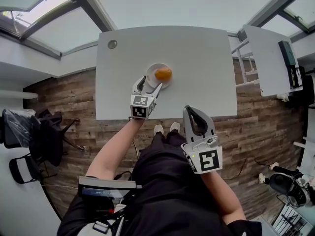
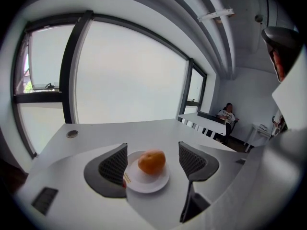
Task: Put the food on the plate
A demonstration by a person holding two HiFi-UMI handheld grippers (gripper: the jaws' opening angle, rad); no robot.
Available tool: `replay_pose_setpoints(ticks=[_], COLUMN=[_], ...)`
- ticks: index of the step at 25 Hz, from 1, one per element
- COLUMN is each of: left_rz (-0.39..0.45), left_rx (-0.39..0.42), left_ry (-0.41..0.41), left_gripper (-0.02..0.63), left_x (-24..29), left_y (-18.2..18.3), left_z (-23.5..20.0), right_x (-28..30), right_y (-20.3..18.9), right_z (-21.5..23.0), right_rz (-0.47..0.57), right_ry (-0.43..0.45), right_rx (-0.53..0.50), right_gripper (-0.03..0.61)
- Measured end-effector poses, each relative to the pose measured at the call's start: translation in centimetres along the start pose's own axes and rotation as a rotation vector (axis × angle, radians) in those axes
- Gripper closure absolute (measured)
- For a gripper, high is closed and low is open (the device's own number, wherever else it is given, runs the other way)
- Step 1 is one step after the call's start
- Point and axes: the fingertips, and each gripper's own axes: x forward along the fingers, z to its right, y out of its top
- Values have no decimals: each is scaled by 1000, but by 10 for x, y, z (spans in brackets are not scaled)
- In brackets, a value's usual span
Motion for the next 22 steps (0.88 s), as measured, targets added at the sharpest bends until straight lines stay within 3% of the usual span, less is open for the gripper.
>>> replay_pose_setpoints(ticks=[3, 8, 11, 22], left_rz=[-9, 46, 77, 132], left_rx=[33, 26, 6, -20], left_ry=[30, 35, 37, 73], left_gripper=[275, 275, 354, 354], left_x=[-11, -26, -41, -78], left_y=[1, 10, 21, 30], left_z=[-2, 8, 13, 31], right_x=[0, 0, 3, 4], right_y=[-2, 0, 3, 7], right_z=[-4, -12, -20, -30], right_rz=[-5, 9, 22, 43], right_ry=[13, 47, 72, 118], right_rx=[9, 7, 13, 23], right_gripper=[581, 581, 581, 581])
